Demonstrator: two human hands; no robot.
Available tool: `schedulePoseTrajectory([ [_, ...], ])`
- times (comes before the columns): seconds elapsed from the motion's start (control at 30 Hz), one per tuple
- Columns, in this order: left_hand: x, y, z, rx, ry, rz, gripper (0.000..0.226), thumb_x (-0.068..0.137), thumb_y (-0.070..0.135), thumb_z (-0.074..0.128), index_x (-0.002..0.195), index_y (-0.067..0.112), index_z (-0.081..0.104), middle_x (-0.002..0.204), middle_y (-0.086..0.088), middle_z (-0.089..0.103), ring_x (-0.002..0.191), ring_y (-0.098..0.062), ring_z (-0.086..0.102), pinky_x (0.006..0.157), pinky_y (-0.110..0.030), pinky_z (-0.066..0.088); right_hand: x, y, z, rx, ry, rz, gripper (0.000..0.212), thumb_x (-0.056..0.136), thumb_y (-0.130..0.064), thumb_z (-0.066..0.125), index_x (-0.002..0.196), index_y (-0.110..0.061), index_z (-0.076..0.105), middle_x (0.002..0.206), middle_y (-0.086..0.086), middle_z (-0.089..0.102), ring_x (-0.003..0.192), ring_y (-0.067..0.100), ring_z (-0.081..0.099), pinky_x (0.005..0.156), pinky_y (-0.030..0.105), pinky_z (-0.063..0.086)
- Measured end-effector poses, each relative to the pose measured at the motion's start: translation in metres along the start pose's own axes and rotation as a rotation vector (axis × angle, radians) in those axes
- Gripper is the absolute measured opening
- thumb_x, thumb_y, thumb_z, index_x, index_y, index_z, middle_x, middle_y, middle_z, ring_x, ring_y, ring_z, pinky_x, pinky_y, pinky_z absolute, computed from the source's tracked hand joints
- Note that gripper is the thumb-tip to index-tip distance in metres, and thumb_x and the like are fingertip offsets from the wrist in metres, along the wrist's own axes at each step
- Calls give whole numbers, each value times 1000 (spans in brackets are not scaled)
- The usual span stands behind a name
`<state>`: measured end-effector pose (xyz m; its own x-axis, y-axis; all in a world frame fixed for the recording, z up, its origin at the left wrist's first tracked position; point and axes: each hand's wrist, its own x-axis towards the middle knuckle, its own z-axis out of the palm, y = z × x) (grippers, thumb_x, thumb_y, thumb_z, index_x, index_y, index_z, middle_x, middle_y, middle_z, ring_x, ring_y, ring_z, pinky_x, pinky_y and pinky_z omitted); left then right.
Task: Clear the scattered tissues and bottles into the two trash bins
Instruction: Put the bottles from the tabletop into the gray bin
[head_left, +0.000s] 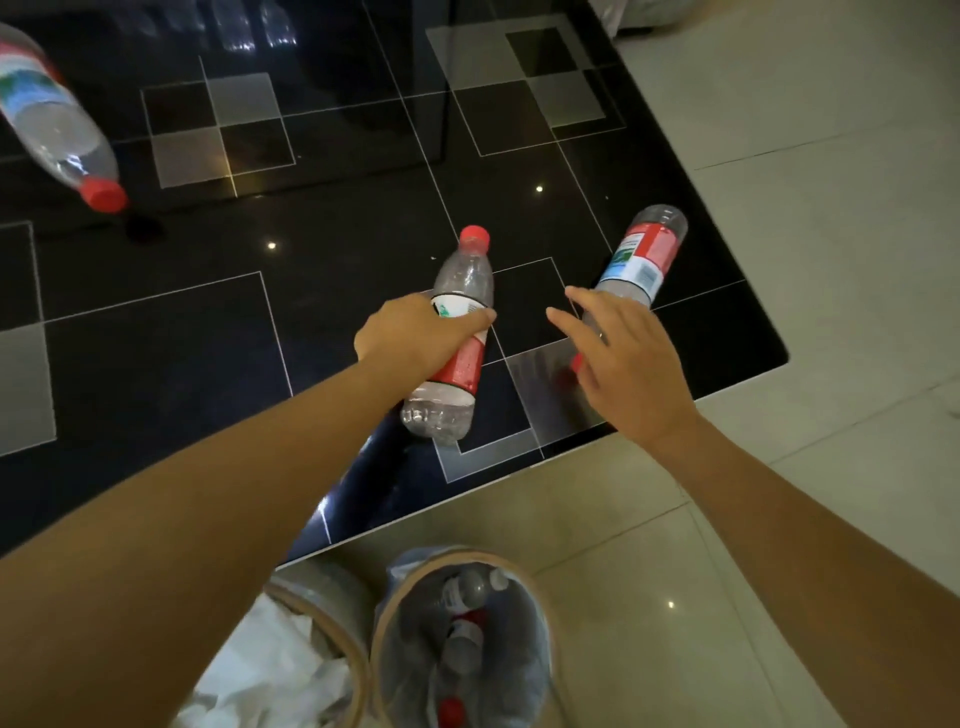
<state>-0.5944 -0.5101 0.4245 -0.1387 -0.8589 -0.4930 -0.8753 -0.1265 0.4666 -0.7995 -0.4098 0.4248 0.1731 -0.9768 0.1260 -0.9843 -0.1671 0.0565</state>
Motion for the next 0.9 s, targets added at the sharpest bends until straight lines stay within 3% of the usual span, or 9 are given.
schedulePoseTrajectory([
  [0.13, 0, 4, 15, -122, 30, -33, 70, 67, 84, 48, 102, 25, 61, 90, 0, 66, 81, -21, 64, 78, -36, 53, 12, 41, 0, -139, -181, -12, 88, 62, -4, 82, 139, -15, 41, 142, 17, 43, 127, 37, 43, 102, 53, 38],
  [0.33, -4, 8, 27, -94, 30, -15, 71, 68, 83, 48, 104, 23, 58, 92, 1, 66, 81, -19, 64, 77, -36, 53, 33, 74, 0, -320, -391, 33, 99, 74, -10, 75, 151, -23, 13, 158, 12, 13, 143, 36, 14, 115, 54, 19],
  [0.43, -7, 8, 30, -96, 38, -8, 70, 72, 79, 49, 114, 23, 54, 99, 1, 64, 84, -17, 62, 72, -32, 49, 41, 74, 2, -366, -468, 45, 97, 80, -15, 72, 151, -24, 6, 158, 10, 11, 144, 33, 9, 117, 51, 14],
  [0.57, -18, 3, 33, -229, 31, -10, 72, 75, 73, 54, 128, 25, 44, 110, 0, 63, 90, -19, 64, 82, -39, 54, 38, 61, 3, -321, -420, 0, 83, 78, -17, 72, 146, -23, 25, 152, 9, 29, 141, 32, 20, 114, 54, 17],
  [0.7, -42, -4, 34, -432, 78, 3, 61, 74, 67, 61, 121, 30, 48, 99, 7, 64, 86, -14, 65, 82, -40, 56, 20, 42, 1, -138, -281, -21, 75, 72, -29, 76, 138, -20, 41, 136, 11, 49, 131, 33, 39, 109, 55, 27],
  [0.8, -63, -18, 31, -697, 133, -58, 49, 75, 59, 68, 113, 32, 52, 91, 12, 66, 84, -10, 67, 82, -40, 57, -1, 21, -7, 1, -188, 78, 78, 72, -44, 76, 138, -23, 41, 125, 10, 55, 114, 30, 52, 90, 46, 43],
  [0.9, -86, -42, 28, -820, 139, -66, 48, 76, 53, 71, 114, 30, 55, 91, 8, 69, 81, -8, 69, 80, -37, 58, -22, -7, -18, 158, -96, 238, 82, 73, -59, 68, 141, -24, 37, 118, 7, 56, 102, 24, 56, 73, 37, 50],
])
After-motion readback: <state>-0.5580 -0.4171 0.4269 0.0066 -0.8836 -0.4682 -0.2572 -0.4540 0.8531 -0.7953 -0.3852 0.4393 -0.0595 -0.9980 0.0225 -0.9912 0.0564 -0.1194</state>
